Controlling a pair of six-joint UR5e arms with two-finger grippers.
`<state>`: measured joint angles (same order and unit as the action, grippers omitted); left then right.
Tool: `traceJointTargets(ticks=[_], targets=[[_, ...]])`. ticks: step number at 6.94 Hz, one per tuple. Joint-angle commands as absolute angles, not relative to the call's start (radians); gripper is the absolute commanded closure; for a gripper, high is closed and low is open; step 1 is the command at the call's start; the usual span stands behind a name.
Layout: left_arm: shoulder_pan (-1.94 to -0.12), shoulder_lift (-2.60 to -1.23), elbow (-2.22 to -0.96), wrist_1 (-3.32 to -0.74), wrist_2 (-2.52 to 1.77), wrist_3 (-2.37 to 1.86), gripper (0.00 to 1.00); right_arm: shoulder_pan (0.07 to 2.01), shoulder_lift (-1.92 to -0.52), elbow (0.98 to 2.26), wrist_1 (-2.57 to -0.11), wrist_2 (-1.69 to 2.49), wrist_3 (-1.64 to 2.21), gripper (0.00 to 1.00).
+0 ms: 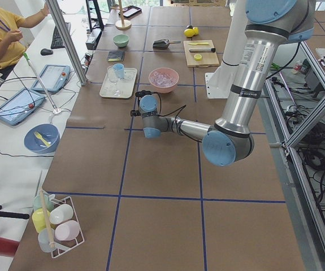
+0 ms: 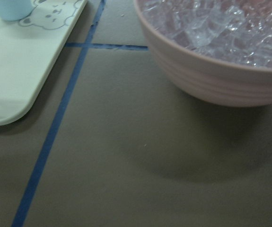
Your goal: Put ice in cup with scoop
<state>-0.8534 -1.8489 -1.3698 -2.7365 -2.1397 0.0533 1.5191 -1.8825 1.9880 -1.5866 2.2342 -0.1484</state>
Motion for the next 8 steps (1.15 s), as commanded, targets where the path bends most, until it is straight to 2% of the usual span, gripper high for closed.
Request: traceJointTargets(ticks=[1, 2, 3, 6, 8], targets=[[-1.091, -1.822, -1.438, -2.360, -2.318, 0.055, 0.00, 1.566, -1.921, 1.983, -1.591, 2.273, -0.161, 0.00], [-1.206, -1.795, -1.513, -2.156, -2.380, 0.061, 0.00, 1.566, -1.921, 1.977, -1.591, 2.302, -0.161, 0.00], [-1.298, -1.754, -1.540, -2.082, -2.381, 0.061, 0.00, 1.566, -1.919, 1.973, -1.591, 2.312, -0.161, 0.00], [-1.533, -1.648, -1.548, -1.940, -2.384, 0.146, 0.00, 1.566, -1.911, 1.957, -1.589, 2.312, -0.158, 0.00], [-1.603, -1.641, -1.565, -1.749, -2.378, 0.144, 0.00, 1.566, -1.911, 1.957, -1.589, 2.312, -0.158, 0.00]])
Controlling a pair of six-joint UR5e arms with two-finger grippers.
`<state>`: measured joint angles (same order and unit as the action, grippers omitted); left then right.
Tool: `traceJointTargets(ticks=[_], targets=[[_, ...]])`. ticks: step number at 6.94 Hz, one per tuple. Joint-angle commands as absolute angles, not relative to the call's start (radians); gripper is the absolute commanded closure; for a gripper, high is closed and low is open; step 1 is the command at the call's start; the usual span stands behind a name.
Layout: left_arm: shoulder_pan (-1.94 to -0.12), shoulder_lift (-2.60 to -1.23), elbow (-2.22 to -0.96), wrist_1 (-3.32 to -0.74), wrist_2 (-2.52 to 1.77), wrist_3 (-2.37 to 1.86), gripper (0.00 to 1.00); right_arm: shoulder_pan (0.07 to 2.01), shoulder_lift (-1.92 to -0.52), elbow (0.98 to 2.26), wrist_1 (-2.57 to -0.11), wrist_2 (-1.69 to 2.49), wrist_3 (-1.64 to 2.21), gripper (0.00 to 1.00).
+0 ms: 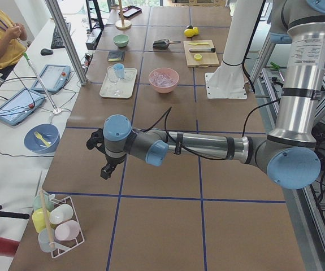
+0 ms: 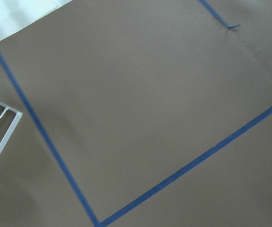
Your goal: Put ice in cup with scoop
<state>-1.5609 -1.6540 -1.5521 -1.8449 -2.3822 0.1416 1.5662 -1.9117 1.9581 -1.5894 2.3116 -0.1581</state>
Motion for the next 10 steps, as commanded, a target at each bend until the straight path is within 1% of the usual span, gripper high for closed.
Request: traceJointTargets(ticks=[1, 4, 5, 7, 10], targets=[[-1.603, -1.635, -1.574, -1.744, -2.361, 0.138, 0.00, 1.566, -1.911, 1.957, -1.589, 2.312, -0.158, 0.00], [-1.611, -1.579, -1.594, -1.713, -2.350, 0.147, 0.00, 1.566, -1.911, 1.954, -1.591, 2.312, -0.158, 0.00], [-1.608, -1.556, -1.583, -1.715, -2.350, 0.149, 0.00, 1.566, -1.913, 1.953, -1.591, 2.312, -0.158, 0.00], [-1.612, -1.539, -1.594, -1.761, -2.362, 0.175, 0.00, 1.566, -1.913, 1.954, -1.591, 2.312, -0.158, 0.00], [-1.612, -1.529, -1.612, -1.755, -2.359, 0.173, 0.00, 1.566, -1.914, 1.953, -1.591, 2.312, -0.153, 0.00]])
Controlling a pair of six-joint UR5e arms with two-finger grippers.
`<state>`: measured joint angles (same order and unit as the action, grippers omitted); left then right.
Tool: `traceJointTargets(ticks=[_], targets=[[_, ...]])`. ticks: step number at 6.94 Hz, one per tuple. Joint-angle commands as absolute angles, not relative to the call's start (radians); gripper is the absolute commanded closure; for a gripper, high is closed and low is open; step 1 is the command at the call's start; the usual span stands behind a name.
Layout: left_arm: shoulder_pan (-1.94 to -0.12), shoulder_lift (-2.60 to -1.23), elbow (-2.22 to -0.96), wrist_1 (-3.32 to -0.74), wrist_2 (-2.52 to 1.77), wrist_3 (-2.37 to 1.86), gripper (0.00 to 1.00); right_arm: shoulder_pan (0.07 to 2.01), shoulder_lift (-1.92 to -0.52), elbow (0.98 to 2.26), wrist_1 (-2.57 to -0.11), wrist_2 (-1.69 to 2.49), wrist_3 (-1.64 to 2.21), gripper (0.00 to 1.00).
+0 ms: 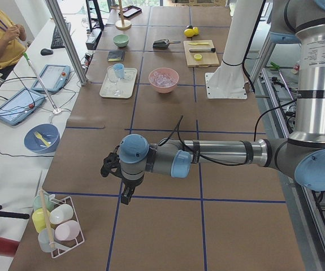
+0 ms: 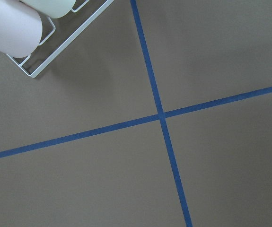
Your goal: Put ice in cup with scoop
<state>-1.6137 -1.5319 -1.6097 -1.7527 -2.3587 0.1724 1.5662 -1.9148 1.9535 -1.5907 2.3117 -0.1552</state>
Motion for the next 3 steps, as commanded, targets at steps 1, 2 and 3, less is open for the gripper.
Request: traceJointTargets(ticks=[1, 2, 3], targets=[[-1.614, -1.529, -1.621, -1.753, -2.359, 0.175, 0.00, 1.566, -1.914, 1.954, -1.591, 2.312, -0.153, 0.00], [-1.612, -1.528, -1.618, -1.753, -2.350, 0.173, 0.00, 1.566, -1.914, 1.954, -1.591, 2.313, -0.150, 0.00], [-1.611, -1.526, -1.611, -1.755, -2.349, 0.173, 0.00, 1.565, -1.914, 1.954, -1.589, 2.313, -0.143, 0.00]])
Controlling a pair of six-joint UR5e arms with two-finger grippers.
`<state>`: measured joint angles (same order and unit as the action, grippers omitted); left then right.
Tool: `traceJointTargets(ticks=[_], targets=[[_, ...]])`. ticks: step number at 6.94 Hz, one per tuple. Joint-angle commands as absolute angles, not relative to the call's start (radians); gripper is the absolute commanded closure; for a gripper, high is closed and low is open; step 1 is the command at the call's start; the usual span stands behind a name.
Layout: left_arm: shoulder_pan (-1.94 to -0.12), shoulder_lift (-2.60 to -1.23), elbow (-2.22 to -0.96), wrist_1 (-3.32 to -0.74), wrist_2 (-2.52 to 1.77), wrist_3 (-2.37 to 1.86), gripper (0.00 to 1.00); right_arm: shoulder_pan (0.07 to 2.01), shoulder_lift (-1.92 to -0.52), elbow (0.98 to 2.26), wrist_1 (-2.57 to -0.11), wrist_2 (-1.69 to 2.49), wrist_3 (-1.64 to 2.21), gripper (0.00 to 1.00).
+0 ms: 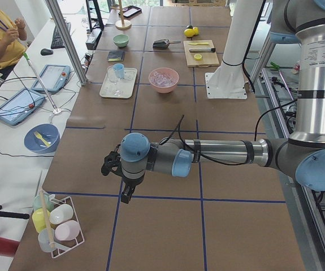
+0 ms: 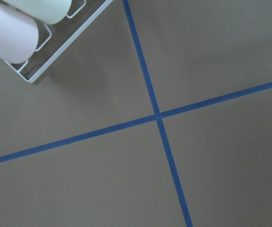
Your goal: Put ice in cup with scoop
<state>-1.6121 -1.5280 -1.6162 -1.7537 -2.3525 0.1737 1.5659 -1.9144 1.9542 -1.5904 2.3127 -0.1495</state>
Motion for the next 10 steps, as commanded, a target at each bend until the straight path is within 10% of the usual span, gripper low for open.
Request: traceJointTargets(ticks=[1, 10], targets=[[-1.612, -1.522, -1.617, -1.755, -2.349, 0.173, 0.00, 1.566, -1.914, 1.954, -1.588, 2.321, -0.115, 0.00], [-1.612, -1.508, -1.629, -1.753, -2.349, 0.173, 0.00, 1.565, -1.913, 1.950, -1.582, 2.364, -0.098, 0.00]])
